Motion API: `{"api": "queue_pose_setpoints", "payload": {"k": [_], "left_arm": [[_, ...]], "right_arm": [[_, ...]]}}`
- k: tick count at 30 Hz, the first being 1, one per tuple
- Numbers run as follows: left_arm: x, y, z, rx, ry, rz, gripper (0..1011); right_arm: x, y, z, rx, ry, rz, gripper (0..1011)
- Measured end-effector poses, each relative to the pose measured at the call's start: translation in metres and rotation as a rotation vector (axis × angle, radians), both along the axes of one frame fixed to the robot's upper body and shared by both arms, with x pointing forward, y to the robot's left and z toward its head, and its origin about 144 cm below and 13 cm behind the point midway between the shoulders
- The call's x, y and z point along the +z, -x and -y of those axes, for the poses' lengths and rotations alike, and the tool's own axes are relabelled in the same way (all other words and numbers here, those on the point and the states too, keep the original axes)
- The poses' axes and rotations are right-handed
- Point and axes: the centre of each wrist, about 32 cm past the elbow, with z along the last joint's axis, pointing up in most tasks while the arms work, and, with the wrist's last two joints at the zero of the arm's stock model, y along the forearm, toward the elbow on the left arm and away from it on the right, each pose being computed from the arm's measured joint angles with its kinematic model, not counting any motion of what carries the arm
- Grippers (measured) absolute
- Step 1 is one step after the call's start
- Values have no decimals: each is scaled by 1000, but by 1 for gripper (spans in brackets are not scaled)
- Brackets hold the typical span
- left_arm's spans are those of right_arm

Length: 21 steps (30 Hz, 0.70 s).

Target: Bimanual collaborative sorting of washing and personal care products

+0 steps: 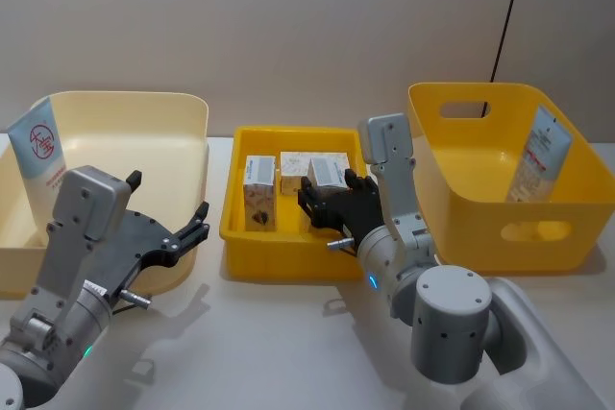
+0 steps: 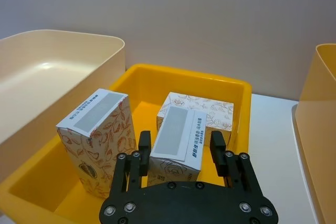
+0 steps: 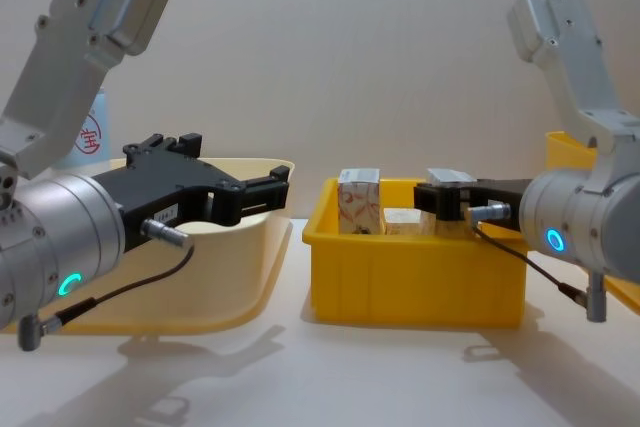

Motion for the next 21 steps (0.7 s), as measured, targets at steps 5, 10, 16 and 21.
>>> {"api": "queue_pose_setpoints", "payload": {"k": [5,10,16,21], "left_arm": [[0,0,0,0,0,0,1002],[0,0,0,0,0,0,1002],[0,0,0,0,0,0,1002],[0,0,0,0,0,0,1002]], "right_arm": [[0,-1,0,-2,1,-1,560],[0,-1,-1,-3,3,-1,461],[0,-1,0,-3,1,3,448],[-1,0,1,6,-6,27,448]]}}
